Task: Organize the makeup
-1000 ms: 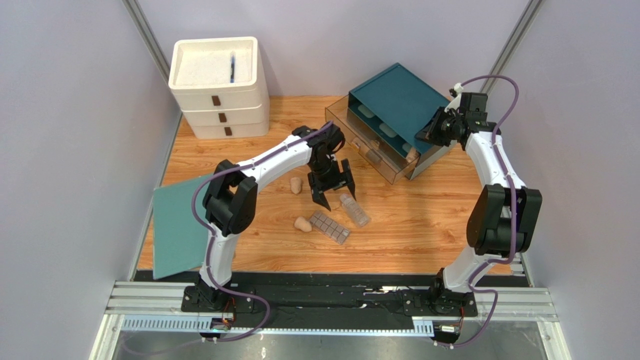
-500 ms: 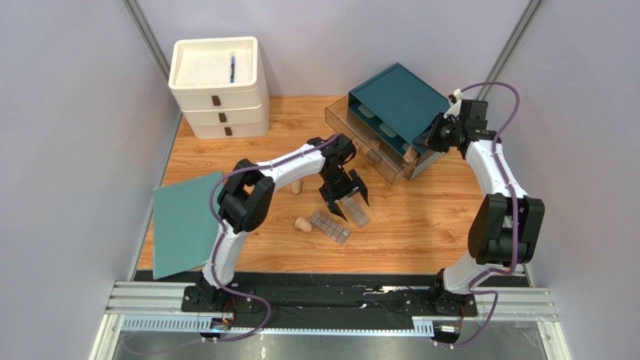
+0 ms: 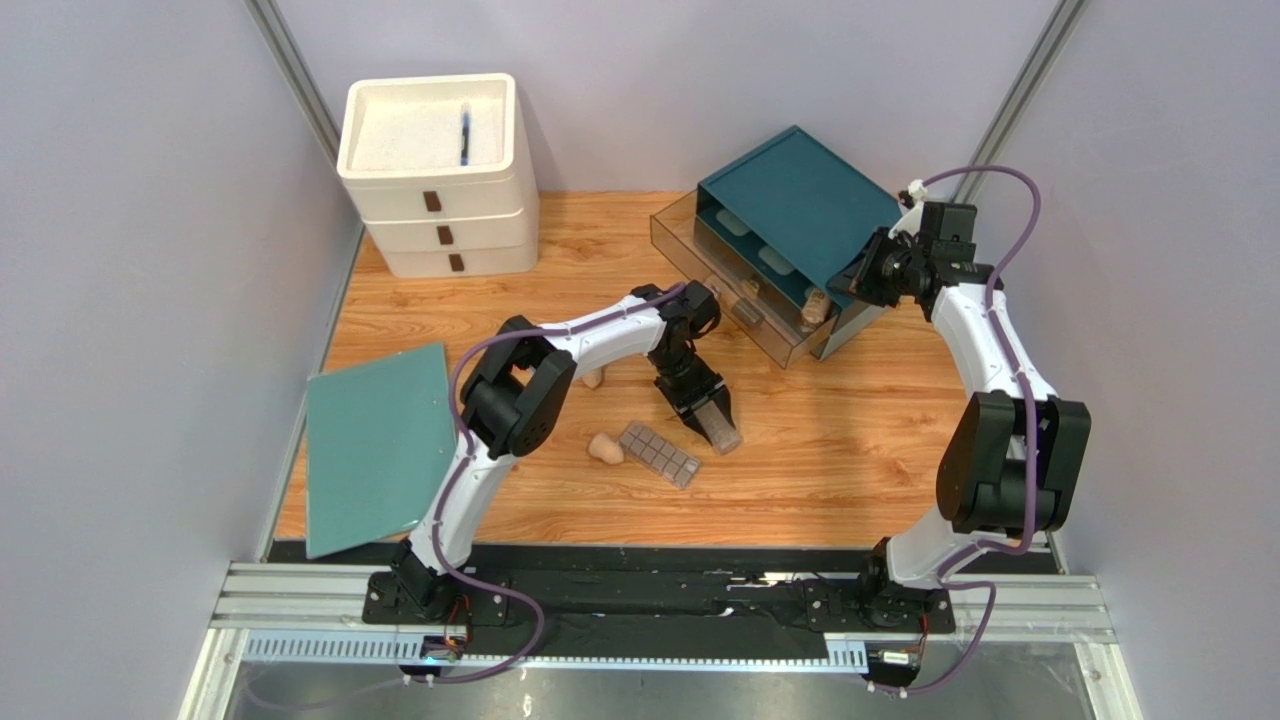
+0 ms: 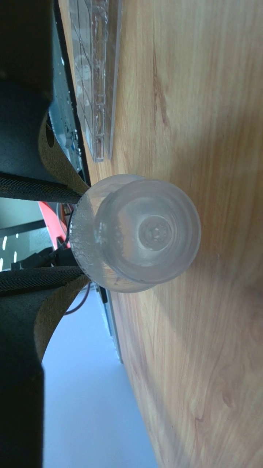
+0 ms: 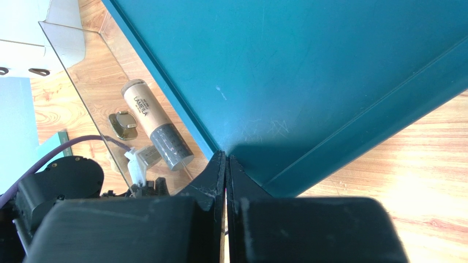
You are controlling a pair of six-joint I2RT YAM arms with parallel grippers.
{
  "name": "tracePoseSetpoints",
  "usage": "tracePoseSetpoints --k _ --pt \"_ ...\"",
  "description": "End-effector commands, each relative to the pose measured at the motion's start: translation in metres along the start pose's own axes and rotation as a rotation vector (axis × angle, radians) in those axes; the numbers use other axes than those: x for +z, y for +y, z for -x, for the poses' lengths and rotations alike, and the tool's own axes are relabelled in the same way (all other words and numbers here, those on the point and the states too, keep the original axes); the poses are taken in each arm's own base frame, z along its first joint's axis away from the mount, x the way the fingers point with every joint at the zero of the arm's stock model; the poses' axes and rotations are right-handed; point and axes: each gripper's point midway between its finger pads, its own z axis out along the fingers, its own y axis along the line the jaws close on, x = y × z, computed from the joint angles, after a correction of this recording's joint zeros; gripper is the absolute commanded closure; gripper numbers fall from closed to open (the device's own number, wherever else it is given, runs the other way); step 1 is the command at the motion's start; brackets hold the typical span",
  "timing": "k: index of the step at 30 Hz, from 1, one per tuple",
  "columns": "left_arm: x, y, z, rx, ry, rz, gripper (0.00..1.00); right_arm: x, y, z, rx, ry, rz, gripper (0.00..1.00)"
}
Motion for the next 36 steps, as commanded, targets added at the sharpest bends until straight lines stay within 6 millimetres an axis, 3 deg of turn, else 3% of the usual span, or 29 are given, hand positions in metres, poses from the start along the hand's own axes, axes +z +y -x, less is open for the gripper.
tracePoseSetpoints --k 1,2,8,12,19,26,29,32,34,36 --pt "0.009 -0.005 -0.005 0.002 0.050 -0.005 0.84 -0.001 -0.024 -0.049 0.056 0.155 -0.098 1.00" --pt "0.011 -0.004 -0.005 0.009 0.057 -0.006 0.99 -0.001 -0.024 -0.048 0.055 0.153 -0.097 1.00" --pt "0.009 0.000 -0.006 0.043 0.053 -0.004 1.00 0.000 -0.025 -0.049 0.057 0.155 -0.098 1.00" --pt "-0.015 -0.004 -0.005 0.112 -0.031 -0.003 1.00 0.001 -0.024 -0.048 0.059 0.155 -0.095 1.00" --pt "-0.085 -0.018 -0.014 0.239 -0.192 -0.073 1.00 0.004 -0.024 -0.049 0.064 0.160 -0.092 1.00" --pt "-0.152 -0.045 -0.015 0.314 -0.336 -0.208 1.00 0.005 -0.025 -0.047 0.063 0.163 -0.096 1.00" --pt "-0.166 -0.054 -0.015 0.340 -0.356 -0.242 1.00 0.006 -0.026 -0.048 0.065 0.168 -0.099 1.00" --pt "-0.153 -0.051 -0.016 0.355 -0.287 -0.217 1.00 0.007 -0.027 -0.049 0.065 0.172 -0.102 1.00" --pt "-0.135 -0.042 -0.014 0.344 -0.248 -0.180 0.92 0.007 -0.027 -0.048 0.065 0.170 -0.102 1.00" --pt "-0.118 -0.043 -0.011 0.328 -0.216 -0.182 0.78 0.006 -0.028 -0.048 0.063 0.169 -0.105 1.00"
